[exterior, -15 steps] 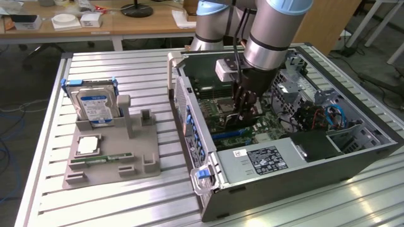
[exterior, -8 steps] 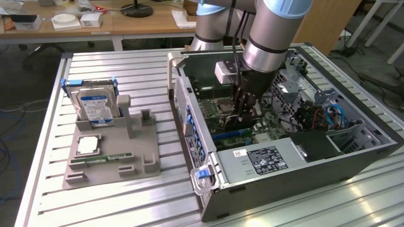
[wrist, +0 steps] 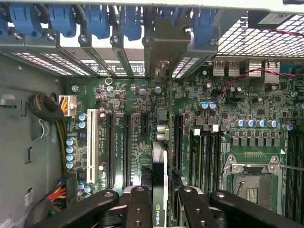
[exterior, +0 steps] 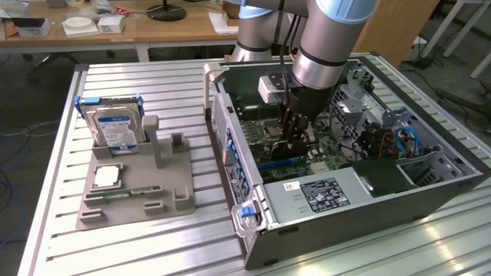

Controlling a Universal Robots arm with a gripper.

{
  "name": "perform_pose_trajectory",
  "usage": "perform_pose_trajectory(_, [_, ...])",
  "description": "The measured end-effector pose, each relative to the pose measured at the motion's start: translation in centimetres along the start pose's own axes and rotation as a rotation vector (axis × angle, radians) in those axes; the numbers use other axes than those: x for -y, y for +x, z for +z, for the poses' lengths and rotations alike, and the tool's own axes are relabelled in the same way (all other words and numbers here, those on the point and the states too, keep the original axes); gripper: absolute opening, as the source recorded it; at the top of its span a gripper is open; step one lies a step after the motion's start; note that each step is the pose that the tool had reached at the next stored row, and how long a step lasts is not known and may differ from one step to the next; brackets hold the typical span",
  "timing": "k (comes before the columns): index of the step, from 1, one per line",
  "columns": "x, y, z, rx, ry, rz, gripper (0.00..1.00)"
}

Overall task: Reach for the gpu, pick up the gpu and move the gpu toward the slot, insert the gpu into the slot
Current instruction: 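Insert the gpu into the slot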

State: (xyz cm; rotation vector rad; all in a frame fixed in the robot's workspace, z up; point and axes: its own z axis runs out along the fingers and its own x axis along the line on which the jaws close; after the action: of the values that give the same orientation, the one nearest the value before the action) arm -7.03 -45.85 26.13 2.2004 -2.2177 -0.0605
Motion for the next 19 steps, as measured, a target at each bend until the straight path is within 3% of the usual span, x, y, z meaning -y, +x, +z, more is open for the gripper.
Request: perform_pose_trajectory(19, [-0.21,0.01,0.26,0.0001,0.0,0.0,0.26])
